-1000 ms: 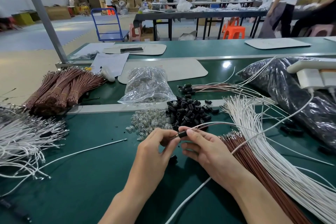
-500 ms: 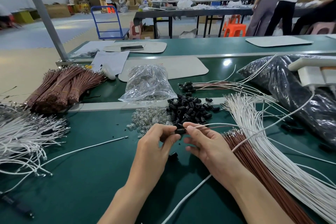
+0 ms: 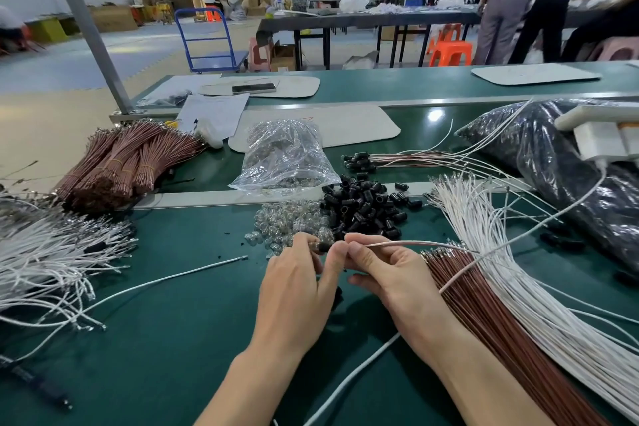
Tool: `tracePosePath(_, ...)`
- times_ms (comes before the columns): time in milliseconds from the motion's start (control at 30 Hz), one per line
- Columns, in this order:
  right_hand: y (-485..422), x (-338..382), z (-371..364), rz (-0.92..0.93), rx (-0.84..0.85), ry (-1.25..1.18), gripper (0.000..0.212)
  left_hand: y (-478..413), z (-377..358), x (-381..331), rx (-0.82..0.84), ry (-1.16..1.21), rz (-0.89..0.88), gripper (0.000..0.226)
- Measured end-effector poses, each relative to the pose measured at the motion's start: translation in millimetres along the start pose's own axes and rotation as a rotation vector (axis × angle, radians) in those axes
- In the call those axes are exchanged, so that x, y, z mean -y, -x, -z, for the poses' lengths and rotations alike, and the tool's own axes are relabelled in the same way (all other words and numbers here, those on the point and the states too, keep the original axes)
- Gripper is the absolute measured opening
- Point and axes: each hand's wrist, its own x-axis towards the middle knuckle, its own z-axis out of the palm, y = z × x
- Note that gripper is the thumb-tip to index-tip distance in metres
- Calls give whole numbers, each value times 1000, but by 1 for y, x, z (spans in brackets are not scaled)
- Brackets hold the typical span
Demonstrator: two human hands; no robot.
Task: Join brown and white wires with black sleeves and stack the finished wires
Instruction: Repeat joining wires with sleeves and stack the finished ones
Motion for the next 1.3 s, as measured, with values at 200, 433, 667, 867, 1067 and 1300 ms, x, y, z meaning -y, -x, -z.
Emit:
tracePosePath(200, -2, -6, -1, 6, 23, 23, 19, -2, -1, 2, 11, -83, 14, 51)
tracePosePath(433, -6, -10, 3, -6, 39, 18, 25, -3, -3, 5, 61, -129, -7, 51)
tracePosePath(667, -7, -11, 5, -25, 49, 7, 35, -4, -3, 4, 100, -150, -35, 49)
tracePosePath(867, -7, -8, 3, -43, 59, -32, 36, -3, -3, 4, 61, -89, 12, 52)
tracePosePath(1067, -6, -1, 2, -40, -7, -111, 39, -9, 2, 9, -119, 378, 222, 54)
tracePosePath(1300, -6, 9, 9, 29, -113, -172, 30, -27, 21, 34, -333, 885, 452, 31)
